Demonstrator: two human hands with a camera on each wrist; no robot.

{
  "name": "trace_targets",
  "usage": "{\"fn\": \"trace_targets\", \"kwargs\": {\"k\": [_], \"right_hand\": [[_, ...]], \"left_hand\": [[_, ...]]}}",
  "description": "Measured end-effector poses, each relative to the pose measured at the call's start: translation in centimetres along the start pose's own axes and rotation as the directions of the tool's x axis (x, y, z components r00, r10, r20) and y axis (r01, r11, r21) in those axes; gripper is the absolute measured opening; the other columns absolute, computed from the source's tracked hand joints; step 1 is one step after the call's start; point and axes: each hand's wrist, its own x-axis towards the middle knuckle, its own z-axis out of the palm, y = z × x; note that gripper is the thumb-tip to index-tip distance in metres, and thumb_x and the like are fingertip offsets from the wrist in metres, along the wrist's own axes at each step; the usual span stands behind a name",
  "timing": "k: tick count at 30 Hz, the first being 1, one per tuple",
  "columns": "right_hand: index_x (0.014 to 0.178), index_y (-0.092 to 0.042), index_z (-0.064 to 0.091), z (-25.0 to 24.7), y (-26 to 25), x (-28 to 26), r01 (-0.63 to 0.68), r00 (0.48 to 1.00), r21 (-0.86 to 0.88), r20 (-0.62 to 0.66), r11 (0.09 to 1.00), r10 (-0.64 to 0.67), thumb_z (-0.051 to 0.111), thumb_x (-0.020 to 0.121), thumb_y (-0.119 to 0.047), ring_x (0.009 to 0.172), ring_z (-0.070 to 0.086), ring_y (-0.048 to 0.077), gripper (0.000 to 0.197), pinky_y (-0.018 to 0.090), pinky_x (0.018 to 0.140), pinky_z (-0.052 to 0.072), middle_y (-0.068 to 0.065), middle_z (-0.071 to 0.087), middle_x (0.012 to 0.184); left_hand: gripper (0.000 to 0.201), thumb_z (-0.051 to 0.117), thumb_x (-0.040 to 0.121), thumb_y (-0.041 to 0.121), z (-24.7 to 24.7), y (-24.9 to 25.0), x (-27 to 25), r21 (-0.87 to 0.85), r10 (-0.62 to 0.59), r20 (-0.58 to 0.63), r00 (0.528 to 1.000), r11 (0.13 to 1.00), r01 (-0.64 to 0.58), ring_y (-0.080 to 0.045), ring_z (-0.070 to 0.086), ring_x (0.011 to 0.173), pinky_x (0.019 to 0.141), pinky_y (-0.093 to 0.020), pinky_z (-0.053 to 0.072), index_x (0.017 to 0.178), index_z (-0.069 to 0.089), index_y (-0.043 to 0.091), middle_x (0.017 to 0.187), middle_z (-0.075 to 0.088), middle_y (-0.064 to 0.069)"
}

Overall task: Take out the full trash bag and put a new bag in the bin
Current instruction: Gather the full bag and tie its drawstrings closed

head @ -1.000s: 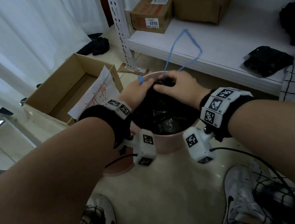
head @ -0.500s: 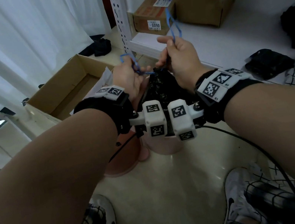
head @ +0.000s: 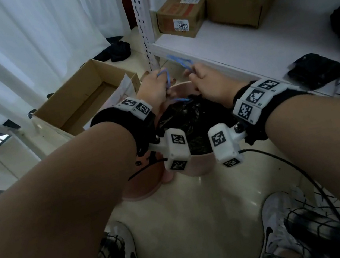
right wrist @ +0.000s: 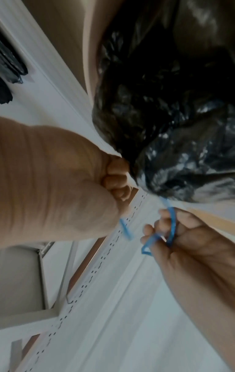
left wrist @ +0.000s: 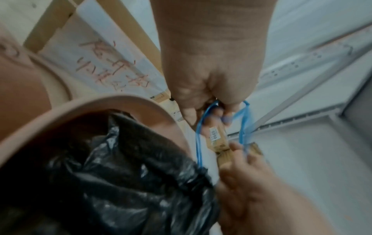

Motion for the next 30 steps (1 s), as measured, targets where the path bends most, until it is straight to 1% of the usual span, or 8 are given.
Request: {"fn": "trace_targets", "kwargs": {"k": [3, 5, 9, 14, 18, 22, 27, 30], "right_hand": [[0.15, -0.013, -0.005, -1.0, 0.7, -0.1, -0.026, 0.997, 0.06, 0.068, 0.998, 0.021, 0.047, 0.097, -0.019, 0.12, 0.045, 0.015, 0.075, 0.018, 0.093, 0.032, 0.009, 0.036, 0.144], [0.151, -0.013, -0.003, -1.5, 0.7, -0.6, -0.078, 0.994, 0.032, 0.082, 0.996, 0.076, 0.052, 0.094, -0.029, 0.131, 0.04, 0.018, 0.081, 0.019, 0.098, 0.031, 0.006, 0.03, 0.152], [0.121, -0.004, 0.048, -1.9, -0.7, -1.0, -0.04, 0.988, -0.384, 0.12, 0.922, 0.093, 0.056, 0.084, -0.058, 0.1, 0.052, 0.019, 0.066, 0.031, 0.086, 0.042, 0.005, 0.053, 0.111], [0.069, -0.009, 0.045, -0.2, -3.1, -0.5, 0.038, 0.973, -0.491, 0.217, 0.87, 0.079, 0.053, 0.088, -0.053, 0.065, 0.043, 0.023, 0.048, 0.031, 0.059, 0.032, 0.007, 0.043, 0.067], [0.071, -0.006, 0.054, 0.2, -4.4, -1.1, 0.047, 0.99, -0.347, 0.138, 0.937, 0.002, 0.04, 0.1, -0.031, 0.076, 0.049, 0.021, 0.04, 0.028, 0.055, 0.032, 0.009, 0.052, 0.073], [0.082, -0.003, 0.063, -0.2, -4.9, -1.0, -0.033, 0.989, -0.113, 0.137, 0.993, 0.048, 0.04, 0.098, -0.024, 0.047, 0.049, 0.006, 0.034, 0.015, 0.046, 0.035, 0.003, 0.054, 0.064], [0.061, -0.012, 0.045, -0.8, -4.8, -0.6, -0.246, 0.966, 0.184, 0.121, 0.952, 0.226, 0.04, 0.092, -0.024, 0.044, 0.027, 0.016, 0.034, 0.024, 0.045, 0.02, 0.002, 0.045, 0.042], [0.06, -0.011, 0.048, -1.1, -4.2, -0.1, -0.267, 0.958, 0.244, 0.173, 0.932, 0.229, 0.041, 0.094, -0.03, 0.043, 0.024, 0.015, 0.039, 0.024, 0.046, 0.017, 0.004, 0.038, 0.051]], "left_hand": [[0.028, 0.044, 0.098, 0.014, -1.1, 0.5, 0.0, -0.053, -0.026, -0.025, 0.999, 0.998, 0.025, -0.006, 0.056, 0.053, 0.059, -0.019, 0.051, 0.076, 0.061, 0.012, 0.068, 0.054, -0.002], [0.018, 0.052, 0.095, 0.015, -2.0, 0.2, 0.0, 0.0, -0.033, -0.053, 0.998, 0.999, 0.033, -0.008, 0.05, 0.053, 0.052, -0.019, 0.044, 0.087, 0.066, 0.007, 0.068, 0.053, -0.001], [0.017, 0.061, 0.087, 0.021, -2.2, 1.0, -0.3, 0.118, 0.106, -0.116, 0.988, 0.989, -0.092, -0.011, 0.04, 0.052, 0.05, -0.023, 0.036, 0.08, 0.07, 0.009, 0.059, 0.049, -0.002], [0.017, 0.061, 0.089, 0.014, -0.5, 4.6, -0.7, 0.057, 0.265, -0.093, 0.96, 0.964, -0.261, -0.007, 0.048, 0.05, 0.054, -0.017, 0.046, 0.075, 0.063, 0.004, 0.06, 0.053, -0.004], [0.015, 0.063, 0.087, 0.014, -0.4, 4.7, -0.5, 0.038, 0.294, -0.125, 0.948, 0.956, -0.292, -0.015, 0.054, 0.067, 0.069, -0.025, 0.05, 0.073, 0.061, 0.017, 0.071, 0.058, -0.004], [0.006, 0.057, 0.089, 0.012, -1.5, 3.3, 0.2, 0.004, 0.133, -0.232, 0.964, 0.991, -0.136, -0.016, 0.054, 0.074, 0.068, -0.026, 0.046, 0.095, 0.055, 0.013, 0.083, 0.055, -0.003], [0.017, 0.057, 0.091, 0.025, -1.8, 2.7, 0.0, 0.058, 0.026, -0.171, 0.985, 0.998, -0.016, -0.02, 0.057, 0.075, 0.053, -0.024, 0.048, 0.09, 0.043, 0.016, 0.086, 0.052, -0.004], [0.025, 0.051, 0.095, 0.036, -1.4, 2.7, -0.7, 0.04, -0.043, 0.017, 0.999, 0.998, 0.043, -0.016, 0.062, 0.071, 0.064, -0.026, 0.054, 0.09, 0.048, 0.012, 0.083, 0.057, -0.003]]}}
